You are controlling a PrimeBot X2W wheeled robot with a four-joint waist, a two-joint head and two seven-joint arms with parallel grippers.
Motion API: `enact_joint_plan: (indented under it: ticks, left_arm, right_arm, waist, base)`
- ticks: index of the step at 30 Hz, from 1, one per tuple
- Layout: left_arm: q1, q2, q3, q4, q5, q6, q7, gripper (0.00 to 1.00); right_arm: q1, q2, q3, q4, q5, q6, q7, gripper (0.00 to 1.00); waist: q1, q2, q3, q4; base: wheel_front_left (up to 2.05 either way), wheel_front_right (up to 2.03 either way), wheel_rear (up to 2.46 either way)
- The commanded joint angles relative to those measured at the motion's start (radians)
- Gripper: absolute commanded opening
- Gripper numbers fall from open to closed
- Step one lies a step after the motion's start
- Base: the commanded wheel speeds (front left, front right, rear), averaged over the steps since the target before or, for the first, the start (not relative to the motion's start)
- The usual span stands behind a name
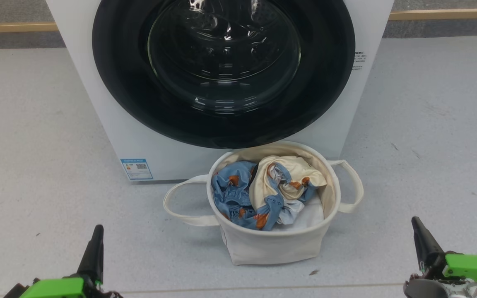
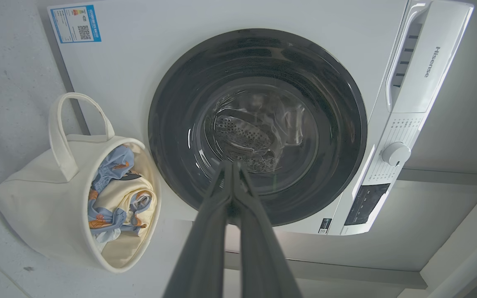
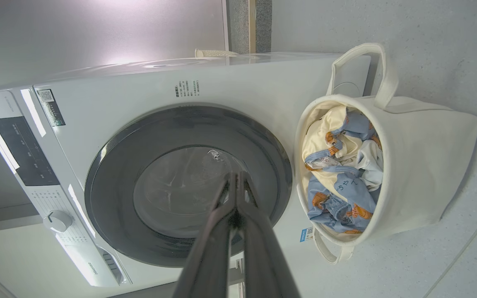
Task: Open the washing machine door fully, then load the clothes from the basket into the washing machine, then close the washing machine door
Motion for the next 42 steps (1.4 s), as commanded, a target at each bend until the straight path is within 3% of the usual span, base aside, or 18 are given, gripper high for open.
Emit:
enact_joint_plan:
  ticks: [1, 29, 30, 42]
  left_arm:
    - [-0.043, 0.006, 0.035, -0.027, 0.004, -0.007, 0.009, 0.00]
    - [-0.043, 0.006, 0.035, -0.027, 0.004, -0.007, 0.009, 0.00]
    - [0.000, 0.000, 0.000, 0.000, 0.000, 0.000, 0.000, 1.00]
    - [0.010, -0.005, -0.016, 0.047, 0.002, 0.000, -0.023, 1.00]
  right_arm:
    - [-0.050, -0.005, 0.019, -0.031, -0.004, 0.004, 0.009, 0.00]
    - [-0.050, -0.005, 0.020, -0.031, -0.003, 0.004, 0.009, 0.00]
    - [0.000, 0.000, 0.000, 0.000, 0.000, 0.000, 0.000, 1.00]
    - [0.010, 0.006, -0.003, 0.034, -0.026, 0.000, -0.023, 1.00]
  waist:
    - [0.0000, 0.0000, 0.000, 0.000]
    - [0.0000, 0.0000, 0.000, 0.000]
    - [0.0000, 0.0000, 0.000, 0.000]
    - [0.0021, 0.0000, -0.001, 0.002]
  base:
    - [0.00, 0.00, 0.00]
    - [0.00, 0.00, 0.00]
    - [0.00, 0.00, 0.00]
    - [0.00, 0.00, 0.00]
